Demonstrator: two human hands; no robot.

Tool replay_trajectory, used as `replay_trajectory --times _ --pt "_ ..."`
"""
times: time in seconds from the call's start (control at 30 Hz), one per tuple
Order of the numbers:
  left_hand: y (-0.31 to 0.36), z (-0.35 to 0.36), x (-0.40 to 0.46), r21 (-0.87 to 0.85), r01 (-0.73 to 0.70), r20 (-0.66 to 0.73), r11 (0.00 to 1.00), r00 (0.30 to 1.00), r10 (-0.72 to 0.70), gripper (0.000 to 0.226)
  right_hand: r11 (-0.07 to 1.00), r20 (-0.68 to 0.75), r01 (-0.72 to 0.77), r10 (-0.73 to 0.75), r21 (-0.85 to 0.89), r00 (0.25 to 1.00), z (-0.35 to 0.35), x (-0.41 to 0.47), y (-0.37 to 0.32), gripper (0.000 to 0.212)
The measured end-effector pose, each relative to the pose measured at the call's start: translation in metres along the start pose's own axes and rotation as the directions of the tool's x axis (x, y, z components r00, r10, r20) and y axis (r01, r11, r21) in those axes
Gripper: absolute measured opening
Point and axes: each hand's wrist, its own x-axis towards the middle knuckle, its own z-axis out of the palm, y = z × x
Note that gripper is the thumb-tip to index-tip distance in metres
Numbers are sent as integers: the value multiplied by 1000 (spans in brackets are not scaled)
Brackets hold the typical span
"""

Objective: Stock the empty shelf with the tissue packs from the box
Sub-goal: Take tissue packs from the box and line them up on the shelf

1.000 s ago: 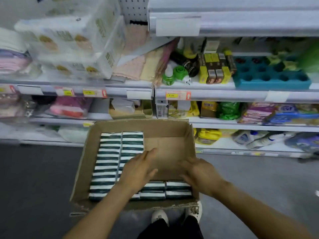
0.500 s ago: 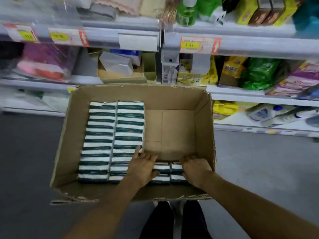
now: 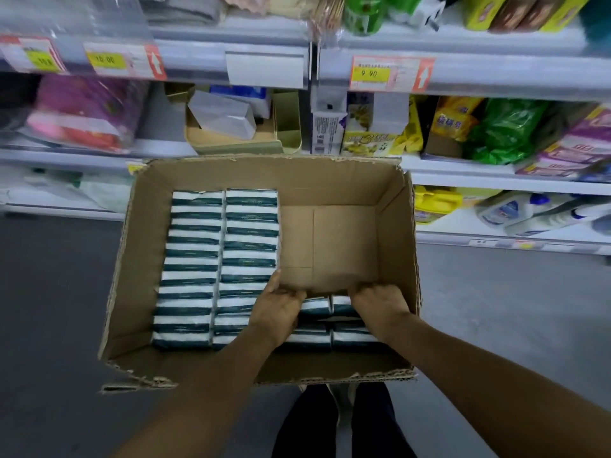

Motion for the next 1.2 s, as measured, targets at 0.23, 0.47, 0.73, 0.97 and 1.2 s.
replay_trajectory --times 0.23,0.47,0.73,0.97,1.2 --pt "-28 -79 -19 -543 162 -129 824 953 -273 40 948 -298 -106 199 300 934 -73 -52 35 48" --pt "-14 -191 -43 -907 -70 -248 416 886 -392 36 598 -404 63 456 799 793 -112 -117 86 44" --pt "61 -290 -39 -917 -263 -369 300 845 -388 27 203 -486 448 493 871 722 -135 -200 168 33" --pt "169 -359 -18 -882 -340 -453 326 802 -389 26 205 -537 518 547 830 643 -120 -279 274 26" --pt "286 -412 6 -821 -449 -564 352 734 -379 19 219 -585 581 572 784 574 -102 -354 384 23"
